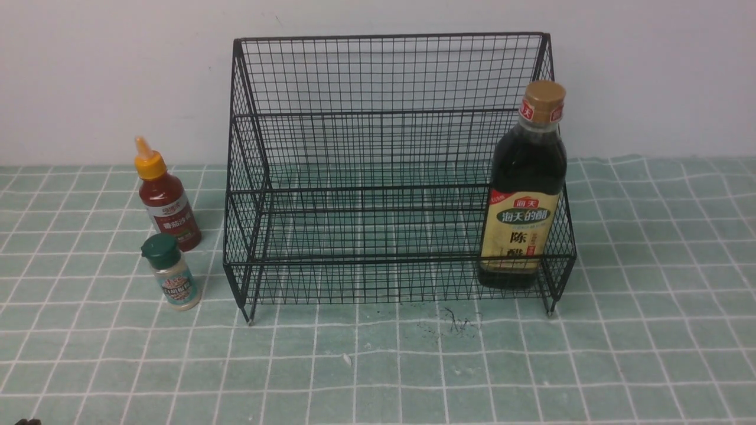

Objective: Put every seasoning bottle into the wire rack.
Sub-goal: Use the left arm to grab the condiment bottle closest to it

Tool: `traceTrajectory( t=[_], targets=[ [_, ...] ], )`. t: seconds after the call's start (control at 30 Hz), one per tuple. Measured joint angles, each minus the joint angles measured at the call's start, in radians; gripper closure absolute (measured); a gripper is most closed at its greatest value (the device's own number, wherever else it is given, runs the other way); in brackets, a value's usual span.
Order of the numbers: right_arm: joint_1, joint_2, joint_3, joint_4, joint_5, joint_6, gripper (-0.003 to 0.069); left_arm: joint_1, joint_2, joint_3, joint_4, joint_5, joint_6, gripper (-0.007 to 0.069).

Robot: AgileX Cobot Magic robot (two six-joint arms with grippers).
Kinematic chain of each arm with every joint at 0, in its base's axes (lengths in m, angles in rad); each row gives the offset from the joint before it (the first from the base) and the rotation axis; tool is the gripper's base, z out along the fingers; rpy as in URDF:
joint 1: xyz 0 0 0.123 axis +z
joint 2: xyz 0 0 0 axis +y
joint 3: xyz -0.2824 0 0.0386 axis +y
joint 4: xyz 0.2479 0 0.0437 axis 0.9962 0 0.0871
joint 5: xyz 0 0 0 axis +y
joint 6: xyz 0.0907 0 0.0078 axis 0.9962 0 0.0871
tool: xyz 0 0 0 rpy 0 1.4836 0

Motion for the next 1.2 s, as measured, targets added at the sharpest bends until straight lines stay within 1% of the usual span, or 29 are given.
traceTrajectory(
  t=[0.17, 0.47, 0.53, 0.7, 0.77, 0.83, 0.93, 1.2],
  targets=[
    [0.0, -0.024, 0.105, -0.008, -0.049, -0.001, 0.0672, 0.0, 0.0, 0.0, 0.0, 0.0, 0.0, 0.0631],
    [-0.005, -0.043, 0.187, -0.138, -0.094, -0.004, 0.0672, 0.0, 0.0, 0.0, 0.0, 0.0, 0.0, 0.0631],
    [-0.052, -0.084, 0.229, -0.156, -0.13, -0.004, 0.0672, 0.0, 0.0, 0.0, 0.0, 0.0, 0.0, 0.0631],
    [-0.232, -0.199, 0.397, -0.16, -0.186, -0.004, 0.0672, 0.0, 0.0, 0.0, 0.0, 0.0, 0.0, 0.0631],
    [-0.266, -0.227, 0.452, -0.16, -0.186, -0.003, 0.0672, 0.0, 0.0, 0.0, 0.0, 0.0, 0.0, 0.0631],
    [-0.32, -0.289, 0.576, -0.155, -0.186, -0.003, 0.0672, 0.0, 0.0, 0.0, 0.0, 0.0, 0.0, 0.0631],
    [-0.35, -0.314, 0.654, -0.147, -0.159, -0.003, 0.0672, 0.0, 0.0, 0.0, 0.0, 0.0, 0.0, 0.0631],
    [-0.354, -0.317, 0.656, -0.146, -0.126, -0.003, 0.0672, 0.0, 0.0, 0.0, 0.001, 0.001, 0.0, 0.0631]
  ],
)
